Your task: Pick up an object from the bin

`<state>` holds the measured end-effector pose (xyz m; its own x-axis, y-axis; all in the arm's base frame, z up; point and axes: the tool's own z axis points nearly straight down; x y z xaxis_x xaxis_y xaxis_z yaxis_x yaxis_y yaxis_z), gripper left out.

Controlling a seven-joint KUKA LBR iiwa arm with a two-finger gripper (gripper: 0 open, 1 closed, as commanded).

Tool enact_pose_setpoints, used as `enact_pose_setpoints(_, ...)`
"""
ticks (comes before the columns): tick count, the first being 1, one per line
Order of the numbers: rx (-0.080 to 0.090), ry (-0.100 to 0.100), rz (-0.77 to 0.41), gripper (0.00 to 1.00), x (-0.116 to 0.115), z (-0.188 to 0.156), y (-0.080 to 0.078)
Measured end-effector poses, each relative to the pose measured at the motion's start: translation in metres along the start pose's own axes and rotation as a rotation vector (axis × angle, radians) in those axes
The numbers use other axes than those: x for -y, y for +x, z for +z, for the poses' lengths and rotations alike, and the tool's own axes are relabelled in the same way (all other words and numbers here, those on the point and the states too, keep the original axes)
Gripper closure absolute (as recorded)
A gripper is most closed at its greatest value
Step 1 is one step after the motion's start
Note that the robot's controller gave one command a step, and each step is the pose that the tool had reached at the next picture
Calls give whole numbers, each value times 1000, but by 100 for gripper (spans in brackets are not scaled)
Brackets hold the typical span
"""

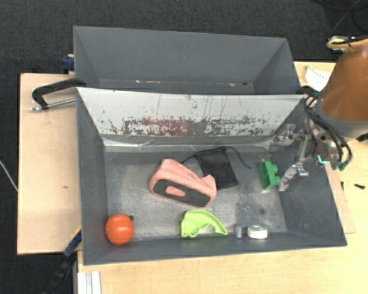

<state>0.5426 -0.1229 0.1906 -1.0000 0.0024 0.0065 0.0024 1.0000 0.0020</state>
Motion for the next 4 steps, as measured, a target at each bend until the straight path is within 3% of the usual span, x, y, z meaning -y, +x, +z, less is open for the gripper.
enact_pose_setpoints(1, 8, 2, -2, 0, 0, -4, -2)
enact_pose_setpoints(2, 11, 3, -335, 100, 4, 117, -20)
enact_pose_setpoints(3, 11, 4, -336, 100, 4, 117, -20)
enact_pose_setpoints(4, 10, 3, -371, 100, 0, 89, -19)
